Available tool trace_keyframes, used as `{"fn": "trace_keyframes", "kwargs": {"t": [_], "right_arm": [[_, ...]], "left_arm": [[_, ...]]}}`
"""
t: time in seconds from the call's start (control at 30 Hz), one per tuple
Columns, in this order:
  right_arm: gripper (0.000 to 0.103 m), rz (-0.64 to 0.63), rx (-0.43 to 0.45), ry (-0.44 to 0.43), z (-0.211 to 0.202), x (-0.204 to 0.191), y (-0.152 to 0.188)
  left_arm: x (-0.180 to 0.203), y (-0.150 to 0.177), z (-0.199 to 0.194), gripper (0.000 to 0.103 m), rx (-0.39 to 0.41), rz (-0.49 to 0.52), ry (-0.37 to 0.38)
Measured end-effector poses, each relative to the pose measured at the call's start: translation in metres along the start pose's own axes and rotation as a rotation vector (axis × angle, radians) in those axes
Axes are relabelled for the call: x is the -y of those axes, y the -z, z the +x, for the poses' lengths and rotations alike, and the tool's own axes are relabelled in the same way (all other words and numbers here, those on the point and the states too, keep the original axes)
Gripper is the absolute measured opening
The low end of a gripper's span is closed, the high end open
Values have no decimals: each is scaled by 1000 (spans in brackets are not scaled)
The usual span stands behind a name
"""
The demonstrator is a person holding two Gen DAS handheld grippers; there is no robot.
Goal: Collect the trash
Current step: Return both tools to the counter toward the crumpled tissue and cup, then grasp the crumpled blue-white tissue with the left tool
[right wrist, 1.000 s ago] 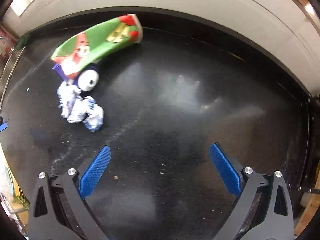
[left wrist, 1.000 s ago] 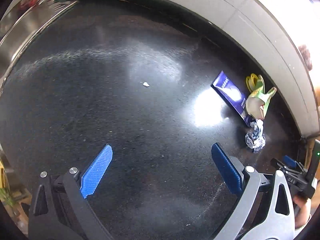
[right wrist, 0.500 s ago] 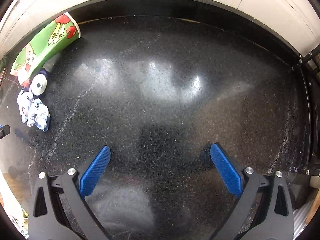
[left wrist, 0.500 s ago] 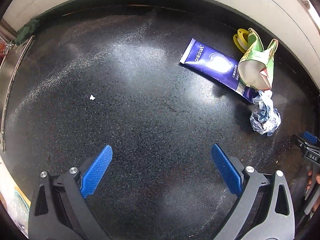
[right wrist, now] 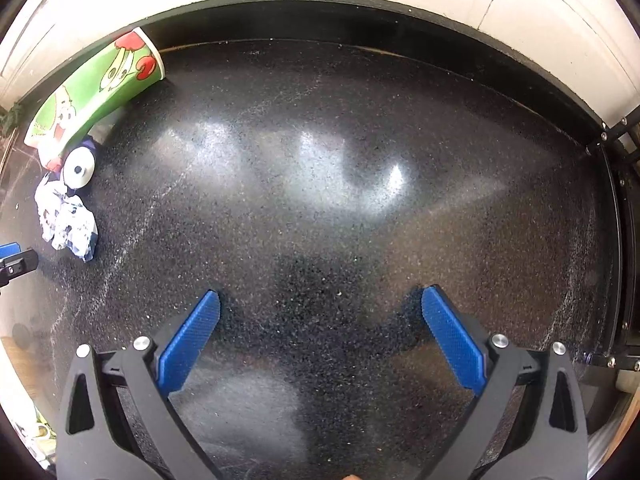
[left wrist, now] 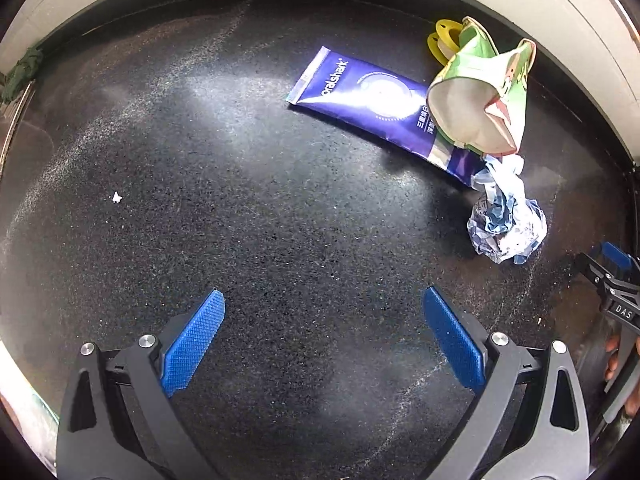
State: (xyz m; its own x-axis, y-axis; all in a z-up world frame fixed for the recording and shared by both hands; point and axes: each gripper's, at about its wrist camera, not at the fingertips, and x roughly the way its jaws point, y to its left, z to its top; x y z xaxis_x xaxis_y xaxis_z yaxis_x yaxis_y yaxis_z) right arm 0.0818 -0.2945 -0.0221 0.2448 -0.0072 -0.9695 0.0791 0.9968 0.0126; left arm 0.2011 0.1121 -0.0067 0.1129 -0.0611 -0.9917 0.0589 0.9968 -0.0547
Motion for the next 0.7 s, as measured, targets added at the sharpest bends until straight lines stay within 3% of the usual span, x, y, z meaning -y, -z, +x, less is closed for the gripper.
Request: {"fn": "trace_keyframes", "kwargs": {"t": [0.17, 0.43, 0.7], "right_arm": [[98, 49, 11, 10, -8, 17, 19], [98, 124, 19, 26, -19, 44, 66], [98, 100, 37, 19, -27, 55, 98]], "left_arm": [[19, 9, 4, 96, -12, 21, -26], [46, 56, 7, 96, -25, 27, -43], [104, 48, -1, 96, 10, 42, 12]]}}
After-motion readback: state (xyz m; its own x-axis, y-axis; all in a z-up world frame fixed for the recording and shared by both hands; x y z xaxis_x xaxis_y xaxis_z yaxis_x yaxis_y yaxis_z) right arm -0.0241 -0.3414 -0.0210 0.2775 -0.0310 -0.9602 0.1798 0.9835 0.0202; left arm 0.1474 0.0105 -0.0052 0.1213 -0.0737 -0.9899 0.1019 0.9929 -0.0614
